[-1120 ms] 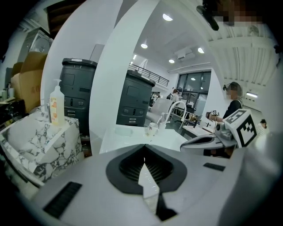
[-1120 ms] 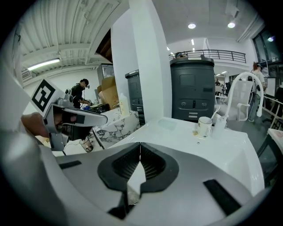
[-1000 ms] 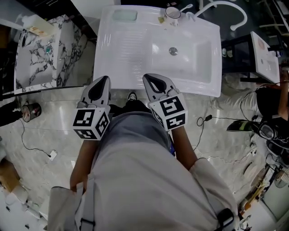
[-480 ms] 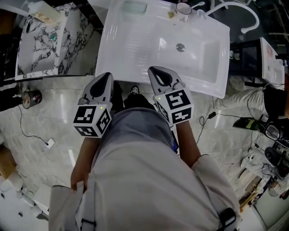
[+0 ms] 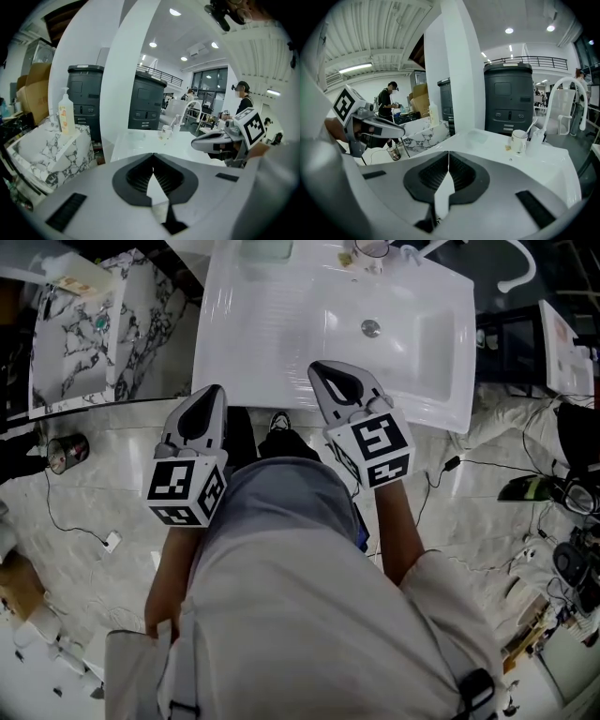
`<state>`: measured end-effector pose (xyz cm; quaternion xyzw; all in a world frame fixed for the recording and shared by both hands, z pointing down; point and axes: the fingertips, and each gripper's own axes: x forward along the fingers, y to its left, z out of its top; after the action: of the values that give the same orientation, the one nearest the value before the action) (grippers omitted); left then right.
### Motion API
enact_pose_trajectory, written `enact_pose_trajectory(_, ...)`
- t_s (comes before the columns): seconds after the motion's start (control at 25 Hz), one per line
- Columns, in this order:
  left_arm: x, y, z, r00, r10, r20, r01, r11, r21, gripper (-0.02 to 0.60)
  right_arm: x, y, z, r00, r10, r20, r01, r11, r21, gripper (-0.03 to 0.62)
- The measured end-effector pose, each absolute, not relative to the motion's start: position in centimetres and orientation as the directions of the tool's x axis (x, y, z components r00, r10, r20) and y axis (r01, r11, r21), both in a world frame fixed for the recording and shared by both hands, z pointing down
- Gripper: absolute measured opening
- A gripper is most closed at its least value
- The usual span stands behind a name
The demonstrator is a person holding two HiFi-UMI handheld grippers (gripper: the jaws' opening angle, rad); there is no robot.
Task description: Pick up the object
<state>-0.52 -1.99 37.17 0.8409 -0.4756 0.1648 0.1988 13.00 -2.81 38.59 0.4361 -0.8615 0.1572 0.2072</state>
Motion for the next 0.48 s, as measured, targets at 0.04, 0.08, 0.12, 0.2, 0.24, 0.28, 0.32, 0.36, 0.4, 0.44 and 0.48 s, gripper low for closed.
enact_pose_trajectory(0.04, -0.5, -2.2, 37.1, 0.494, -0.734, 0.467, -0.864, -0.474, 0.169, 0.006, 13.1, -3.1, 38.6, -0.533, -0.688, 0.492, -0.817, 0.57, -0.089, 0.011)
enact_pose_trajectory(0.08, -0.5, -2.3, 37.1, 0.497, -0.732, 0.467, -0.862, -0.477, 0.17, 0.006, 13.2, -3.4, 38.6, -0.532, -0.689, 0.492, -0.818, 0.568, -0.089, 0.011)
enact_pose_trajectory(0.12, -0.5, -2.5, 37.1, 0.5, -0.729, 0.467, -0.861, -0.477, 0.178, 0.006, 13.3, -3.6, 38.6, -0.53, -0.69, 0.493, -0.819, 0.567, -0.088, 0.011)
enact_pose_trajectory(0.2, -0.7, -2.8, 37.3, 0.503, -0.726, 0.469, -0.86, -0.473, 0.19, 0.006, 13.3, -4.0, 38.6, -0.527, -0.694, 0.49, -0.822, 0.563, -0.086, 0.011)
enact_pose_trajectory(0.24, -0.8, -3.0, 37.3, 0.505, -0.725, 0.469, -0.86, -0.472, 0.195, 0.006, 13.3, -4.3, 38.5, -0.526, -0.697, 0.488, -0.823, 0.562, -0.084, 0.011)
enact_pose_trajectory(0.28, -0.9, -3.1, 37.3, 0.507, -0.724, 0.468, -0.859, -0.471, 0.201, 0.006, 13.2, -4.6, 38.4, -0.523, -0.7, 0.485, -0.824, 0.56, -0.08, 0.011)
enact_pose_trajectory(0.32, -1.1, -3.3, 37.3, 0.51, -0.723, 0.466, -0.857, -0.471, 0.208, 0.006, 13.1, -4.9, 38.3, -0.52, -0.704, 0.483, -0.826, 0.558, -0.076, 0.011)
enact_pose_trajectory(0.36, -1.2, -3.5, 37.3, 0.514, -0.722, 0.463, -0.855, -0.471, 0.214, 0.006, 12.9, -5.2, 38.3, -0.517, -0.707, 0.482, -0.828, 0.556, -0.073, 0.011)
enact_pose_trajectory(0.4, -1.3, -3.8, 37.3, 0.519, -0.72, 0.461, -0.852, -0.474, 0.22, 0.006, 12.8, -5.4, 38.2, -0.516, -0.708, 0.482, -0.829, 0.556, -0.07, 0.011)
enact_pose_trajectory(0.44, -1.2, -4.0, 37.3, 0.528, -0.715, 0.459, -0.847, -0.481, 0.225, 0.006, 12.6, -5.7, 38.2, -0.516, -0.708, 0.482, -0.828, 0.556, -0.068, 0.011)
enact_pose_trajectory(0.48, -1.1, -4.2, 37.4, 0.54, -0.706, 0.458, -0.84, -0.491, 0.231, 0.006, 12.5, -6.0, 38.2, -0.515, -0.708, 0.483, -0.828, 0.557, -0.066, 0.011)
